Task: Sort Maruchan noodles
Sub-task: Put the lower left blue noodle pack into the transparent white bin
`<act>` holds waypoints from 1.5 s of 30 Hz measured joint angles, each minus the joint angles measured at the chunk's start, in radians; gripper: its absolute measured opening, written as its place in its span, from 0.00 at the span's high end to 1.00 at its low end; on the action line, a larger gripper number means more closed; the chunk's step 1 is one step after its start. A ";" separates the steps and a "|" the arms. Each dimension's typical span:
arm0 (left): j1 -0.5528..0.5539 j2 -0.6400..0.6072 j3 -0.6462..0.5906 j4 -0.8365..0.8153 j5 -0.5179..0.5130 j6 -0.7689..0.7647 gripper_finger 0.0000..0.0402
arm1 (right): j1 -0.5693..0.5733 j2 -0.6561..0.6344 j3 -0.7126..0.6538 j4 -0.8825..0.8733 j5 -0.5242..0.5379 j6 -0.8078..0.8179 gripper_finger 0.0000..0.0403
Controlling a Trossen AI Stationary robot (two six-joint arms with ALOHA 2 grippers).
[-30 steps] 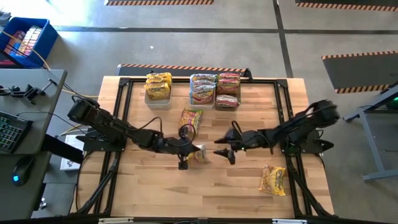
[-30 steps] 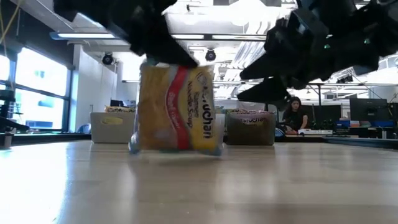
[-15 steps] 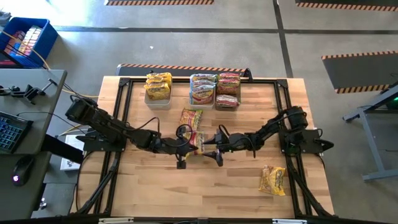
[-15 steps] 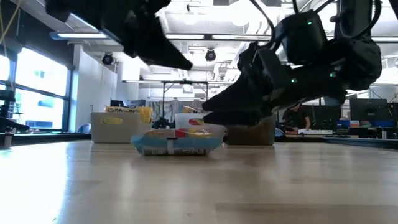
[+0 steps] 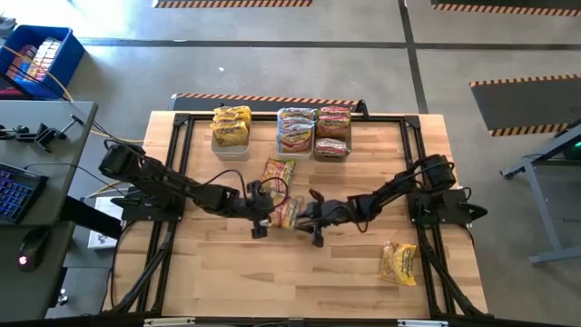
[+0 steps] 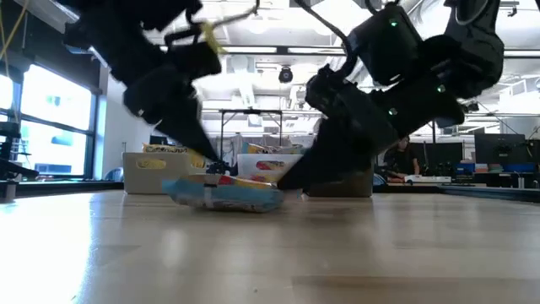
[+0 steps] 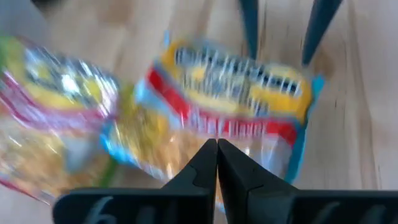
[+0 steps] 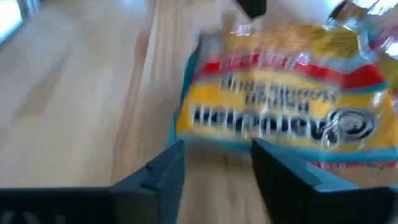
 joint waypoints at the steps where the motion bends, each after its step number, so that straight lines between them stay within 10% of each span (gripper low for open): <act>1: 0.003 0.004 -0.011 0.001 0.023 -0.015 0.99 | 0.006 -0.001 0.015 -0.044 0.000 -0.014 0.62; 10: 0.003 0.128 -0.055 0.318 0.202 -0.036 1.00 | 0.021 -0.084 0.118 -0.329 0.003 -0.066 0.94; 23: 0.000 0.133 0.028 0.457 0.309 0.069 1.00 | 0.076 -0.401 0.020 -0.621 0.135 0.094 1.00; 34: -0.035 0.094 0.015 0.127 0.124 -0.069 1.00 | 0.037 -0.289 -0.119 -0.427 0.202 0.243 1.00; 45: -0.063 0.289 0.028 0.367 0.236 -0.119 1.00 | -0.110 -0.093 0.049 -0.330 0.090 0.078 1.00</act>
